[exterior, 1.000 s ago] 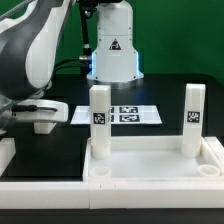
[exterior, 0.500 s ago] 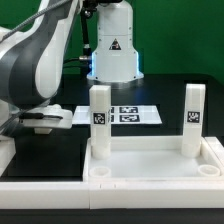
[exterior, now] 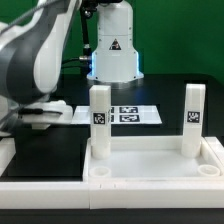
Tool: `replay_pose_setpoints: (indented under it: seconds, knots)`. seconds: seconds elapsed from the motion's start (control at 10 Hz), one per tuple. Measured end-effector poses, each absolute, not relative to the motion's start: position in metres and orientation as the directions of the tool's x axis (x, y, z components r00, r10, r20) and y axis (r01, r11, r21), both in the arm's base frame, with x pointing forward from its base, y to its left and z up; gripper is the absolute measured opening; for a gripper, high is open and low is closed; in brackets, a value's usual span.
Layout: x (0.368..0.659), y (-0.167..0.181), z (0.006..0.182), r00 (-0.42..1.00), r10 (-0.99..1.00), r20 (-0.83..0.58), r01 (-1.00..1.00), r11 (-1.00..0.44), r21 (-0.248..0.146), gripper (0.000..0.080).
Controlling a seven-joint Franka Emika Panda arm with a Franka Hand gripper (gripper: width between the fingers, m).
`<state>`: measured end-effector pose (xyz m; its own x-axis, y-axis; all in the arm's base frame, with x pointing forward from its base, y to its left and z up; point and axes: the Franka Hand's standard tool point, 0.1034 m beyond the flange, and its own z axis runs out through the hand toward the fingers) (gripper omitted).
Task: Assemble desk
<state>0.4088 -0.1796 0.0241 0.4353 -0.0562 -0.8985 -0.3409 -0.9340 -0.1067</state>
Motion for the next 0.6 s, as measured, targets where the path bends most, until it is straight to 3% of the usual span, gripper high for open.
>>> replay_pose_setpoints:
  seconds: [0.1, 0.2, 0.3, 0.6]
  knots:
    - [0.419, -0.177, 0.039, 0.460, -0.053, -0.886, -0.332, -0.936, -0.116, 0.0284]
    - [0.430, -0.171, 0.065, 0.470, -0.034, -0.882, -0.329, -0.934, -0.139, 0.0284]
    - [0.444, -0.175, 0.075, 0.543, -0.036, -0.839, -0.307, -0.938, -0.159, 0.0284]
    - [0.446, -0.181, 0.072, 0.692, -0.096, -0.716, -0.288, -0.946, -0.152, 0.0285]
